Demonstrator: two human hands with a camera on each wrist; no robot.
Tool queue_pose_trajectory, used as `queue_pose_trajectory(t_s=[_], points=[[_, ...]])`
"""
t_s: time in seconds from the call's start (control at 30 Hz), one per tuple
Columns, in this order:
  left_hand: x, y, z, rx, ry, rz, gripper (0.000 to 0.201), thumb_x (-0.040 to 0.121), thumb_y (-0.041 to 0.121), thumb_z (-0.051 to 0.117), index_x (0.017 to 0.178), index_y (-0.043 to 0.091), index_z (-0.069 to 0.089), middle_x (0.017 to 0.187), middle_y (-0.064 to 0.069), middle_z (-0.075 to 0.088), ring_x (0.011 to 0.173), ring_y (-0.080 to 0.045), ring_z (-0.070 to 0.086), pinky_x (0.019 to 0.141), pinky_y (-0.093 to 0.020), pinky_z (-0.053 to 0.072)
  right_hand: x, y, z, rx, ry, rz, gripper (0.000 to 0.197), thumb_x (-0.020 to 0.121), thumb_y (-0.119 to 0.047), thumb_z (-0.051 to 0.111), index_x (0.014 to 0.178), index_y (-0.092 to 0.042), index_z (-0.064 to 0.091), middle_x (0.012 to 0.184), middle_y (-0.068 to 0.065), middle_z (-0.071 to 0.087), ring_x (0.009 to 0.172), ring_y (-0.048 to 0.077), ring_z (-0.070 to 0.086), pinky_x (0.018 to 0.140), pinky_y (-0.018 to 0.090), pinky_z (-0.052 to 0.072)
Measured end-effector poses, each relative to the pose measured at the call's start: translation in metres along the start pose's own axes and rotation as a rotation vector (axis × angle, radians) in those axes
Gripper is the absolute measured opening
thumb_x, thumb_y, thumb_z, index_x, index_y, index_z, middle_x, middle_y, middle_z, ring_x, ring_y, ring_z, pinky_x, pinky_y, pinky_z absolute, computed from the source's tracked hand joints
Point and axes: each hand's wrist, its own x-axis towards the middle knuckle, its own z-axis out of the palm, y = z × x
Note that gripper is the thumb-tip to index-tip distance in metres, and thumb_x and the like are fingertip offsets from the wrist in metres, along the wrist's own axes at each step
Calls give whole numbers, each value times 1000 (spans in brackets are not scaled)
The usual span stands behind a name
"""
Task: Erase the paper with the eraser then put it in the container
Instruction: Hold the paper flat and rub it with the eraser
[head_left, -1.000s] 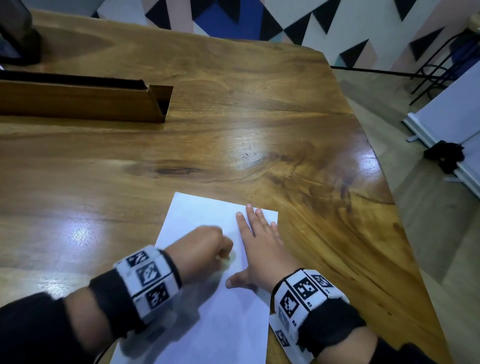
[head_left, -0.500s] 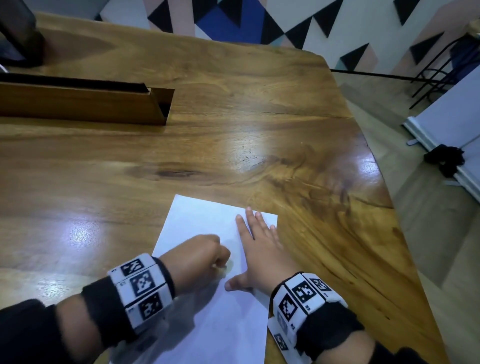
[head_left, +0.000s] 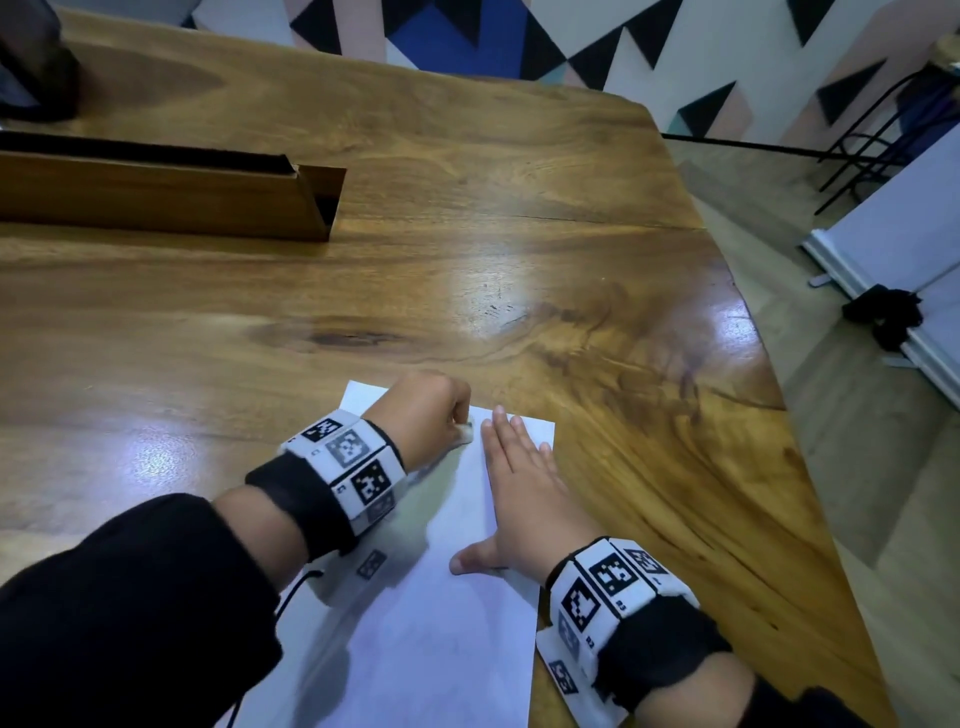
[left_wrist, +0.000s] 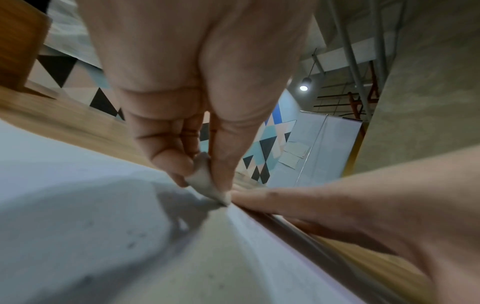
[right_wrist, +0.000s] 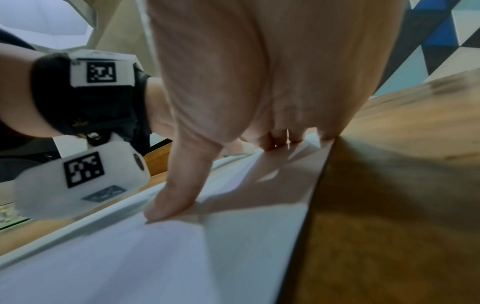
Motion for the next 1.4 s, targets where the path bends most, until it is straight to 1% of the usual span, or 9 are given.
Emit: queue_pose_trajectory(t_s=[0.17, 0.27, 0.47, 0.67, 0.87, 1.07, 1.17, 1.27, 1.4], points=[[-28, -8, 5, 44, -220, 113, 14, 77, 18, 62, 65, 18, 56, 71, 0, 51, 68, -17, 47, 57, -24, 31, 1, 0, 1, 20, 3, 0, 137, 65, -58, 77, 149, -14, -22, 153, -4, -35, 140, 11, -31, 116, 34, -14], [-36, -9, 0, 103, -434, 117, 12, 74, 23, 69, 66, 22, 60, 61, 11, 49, 59, -4, 45, 52, -10, 31, 0, 0, 2, 25, 9, -5, 137, 65, -57, 78, 149, -13, -22, 153, -4, -36, 134, 5, -34, 115, 33, -16], [-7, 2, 2, 48, -85, 29, 9, 79, 16, 61, 78, 7, 60, 77, -4, 52, 73, -20, 46, 61, -23, 30, 0, -1, -1, -16, -4, 3, 135, 67, -60, 75, 148, -13, -23, 153, -3, -36, 140, 12, -32, 116, 35, -14], [-54, -8, 12, 42, -385, 158, 9, 76, 22, 65, 71, 16, 60, 74, -1, 53, 66, -10, 43, 54, -9, 27, -2, -2, 0, 8, 11, 2, 135, 67, -58, 76, 149, -12, -22, 153, -3, -35, 141, 11, -30, 116, 34, -14], [-8, 8, 6, 34, -146, 58, 16, 79, 15, 61, 67, 17, 51, 74, -3, 49, 73, -22, 48, 57, -25, 27, -2, -2, -2, -3, 8, -4, 133, 69, -59, 74, 148, -12, -22, 153, -2, -35, 140, 12, -32, 115, 34, -15], [-49, 0, 12, 81, -401, 162, 4, 76, 19, 62, 74, 16, 62, 73, 0, 54, 70, -16, 47, 54, -14, 30, -2, -1, 0, 26, 17, -8, 136, 67, -58, 76, 149, -12, -21, 153, -3, -35, 140, 10, -31, 116, 33, -15], [-23, 1, 4, 94, -293, 104, 7, 76, 13, 60, 82, 11, 64, 78, -3, 60, 78, -20, 54, 58, -21, 33, -1, 0, 0, 18, 16, -10, 136, 67, -59, 76, 149, -13, -22, 153, -3, -36, 135, 7, -34, 115, 34, -16], [-12, 2, 3, 19, -154, 57, 10, 78, 13, 60, 71, 17, 54, 66, 7, 41, 75, -22, 49, 55, -25, 31, -2, -1, 0, 3, 13, -10, 136, 67, -59, 75, 149, -12, -22, 153, -2, -36, 139, 11, -32, 115, 34, -15], [-51, -3, 17, 28, -284, 152, 17, 80, 18, 57, 67, 20, 47, 74, -1, 44, 72, -19, 44, 59, -24, 31, -2, -1, 0, 16, 22, -7, 136, 66, -58, 77, 149, -12, -21, 154, -2, -34, 141, 12, -29, 116, 34, -14]])
